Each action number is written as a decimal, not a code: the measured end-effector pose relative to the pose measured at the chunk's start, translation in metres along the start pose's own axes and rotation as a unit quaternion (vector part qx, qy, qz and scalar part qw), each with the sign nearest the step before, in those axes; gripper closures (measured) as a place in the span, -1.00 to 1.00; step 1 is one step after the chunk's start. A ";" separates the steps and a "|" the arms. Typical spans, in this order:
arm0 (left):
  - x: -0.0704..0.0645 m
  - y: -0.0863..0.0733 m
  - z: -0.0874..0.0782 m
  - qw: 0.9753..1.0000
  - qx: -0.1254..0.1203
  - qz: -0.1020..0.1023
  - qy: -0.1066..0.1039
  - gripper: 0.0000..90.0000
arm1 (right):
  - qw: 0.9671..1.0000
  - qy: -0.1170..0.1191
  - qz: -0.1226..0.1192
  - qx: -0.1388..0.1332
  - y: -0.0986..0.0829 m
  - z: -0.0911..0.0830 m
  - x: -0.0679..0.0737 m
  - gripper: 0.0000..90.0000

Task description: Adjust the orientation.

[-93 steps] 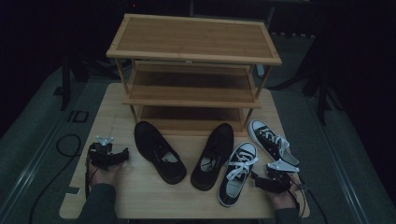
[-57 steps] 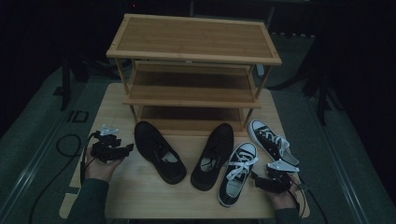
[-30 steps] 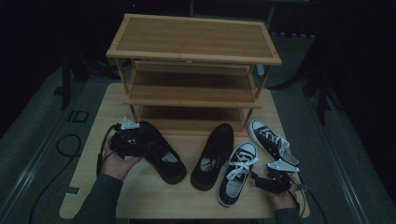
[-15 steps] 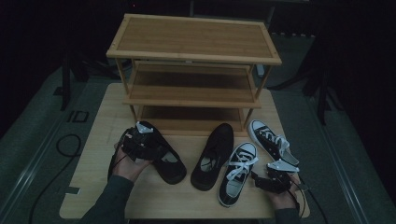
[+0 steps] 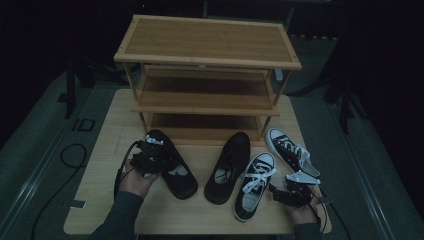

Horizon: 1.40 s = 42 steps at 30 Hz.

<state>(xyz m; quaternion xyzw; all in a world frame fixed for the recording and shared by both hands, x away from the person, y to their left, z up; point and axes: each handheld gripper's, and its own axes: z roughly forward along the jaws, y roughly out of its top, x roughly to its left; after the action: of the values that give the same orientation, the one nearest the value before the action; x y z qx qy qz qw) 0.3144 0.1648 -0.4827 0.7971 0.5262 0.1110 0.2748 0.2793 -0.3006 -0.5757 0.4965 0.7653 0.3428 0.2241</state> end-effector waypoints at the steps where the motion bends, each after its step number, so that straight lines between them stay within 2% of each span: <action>1: 0.001 -0.001 -0.001 1.000 0.001 -0.001 -0.001 0.63 | 1.000 0.000 0.000 0.000 0.000 0.000 0.000 -0.45; 3: 0.004 -0.003 -0.004 1.000 0.002 0.000 -0.006 0.78 | 1.000 0.000 0.000 0.000 0.000 0.000 0.000 -0.45; 6: 0.011 -0.006 -0.009 1.000 0.001 0.005 -0.005 0.88 | 1.000 0.000 0.000 0.000 0.000 0.000 0.000 -0.45; 8: 0.016 -0.007 -0.012 1.000 0.000 0.017 -0.002 0.91 | 1.000 0.000 0.000 0.000 0.000 0.000 0.000 -0.45; 10: 0.020 -0.008 -0.017 0.999 0.005 0.044 0.011 0.91 | 1.000 0.000 0.000 0.000 0.000 0.000 0.000 -0.45; 14: 0.032 -0.009 -0.024 0.995 0.022 0.093 0.021 0.92 | 1.000 0.000 0.000 0.000 0.000 0.000 0.000 -0.45; 15: 0.036 -0.009 -0.025 0.993 0.025 0.113 0.026 0.92 | 1.000 0.000 0.000 0.000 0.000 0.000 0.000 -0.45; 20: 0.053 -0.011 -0.030 0.989 0.037 0.142 0.024 0.92 | 1.000 0.000 0.000 0.000 0.000 0.000 0.000 -0.45; 21: 0.053 -0.011 -0.030 0.989 0.037 0.142 0.024 0.92 | 1.000 0.000 0.000 0.000 0.000 0.000 0.000 -0.45; 24: 0.066 -0.013 -0.034 0.986 0.035 0.163 0.023 0.92 | 1.000 0.000 0.000 0.000 0.000 0.000 0.000 -0.45; 26: 0.066 -0.013 -0.034 0.986 0.035 0.163 0.023 0.92 | 1.000 0.000 0.000 0.000 0.000 0.000 0.000 -0.45; 27: 0.079 -0.014 -0.035 0.983 0.025 0.180 0.008 0.92 | 1.000 0.000 0.000 0.000 0.000 0.000 0.000 -0.45; 30: 0.089 -0.013 -0.035 0.981 0.021 0.193 -0.003 0.92 | 1.000 0.000 0.000 0.000 0.000 0.000 0.000 -0.45; 32: 0.089 -0.013 -0.035 0.981 0.021 0.193 -0.003 0.92 | 1.000 0.000 0.000 0.000 0.000 0.000 0.000 -0.45; 33: 0.094 -0.011 -0.034 0.981 0.022 0.191 -0.010 0.92 | 1.000 0.000 0.000 0.000 0.000 0.000 0.000 -0.45; 35: 0.097 -0.011 -0.034 0.983 0.023 0.184 -0.010 0.90 | 1.000 0.000 0.000 0.000 0.000 0.000 0.000 -0.45; 37: 0.100 -0.011 -0.036 0.986 0.020 0.166 -0.016 0.81 | 1.000 0.000 0.000 0.000 0.000 0.000 0.000 -0.45; 38: 0.101 -0.012 -0.038 0.988 0.012 0.149 -0.031 0.74 | 1.000 0.000 0.000 0.000 0.000 0.000 0.000 -0.45; 39: 0.102 -0.012 -0.040 0.990 0.008 0.139 -0.036 0.58 | 1.000 0.000 0.000 0.000 0.000 0.000 0.000 -0.45; 40: 0.103 -0.012 -0.042 0.991 0.000 0.125 -0.047 0.51 | 1.000 0.000 0.000 0.000 0.000 0.000 0.000 -0.45; 42: 0.103 -0.010 -0.047 0.993 -0.009 0.105 -0.050 0.34 | 1.000 0.000 0.000 0.000 0.000 0.000 0.000 -0.45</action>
<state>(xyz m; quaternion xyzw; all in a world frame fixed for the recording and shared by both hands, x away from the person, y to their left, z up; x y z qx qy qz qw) 0.3286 0.2755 -0.4612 0.8499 0.4239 0.1042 0.2951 0.2793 -0.3006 -0.5757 0.4965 0.7654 0.3428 0.2241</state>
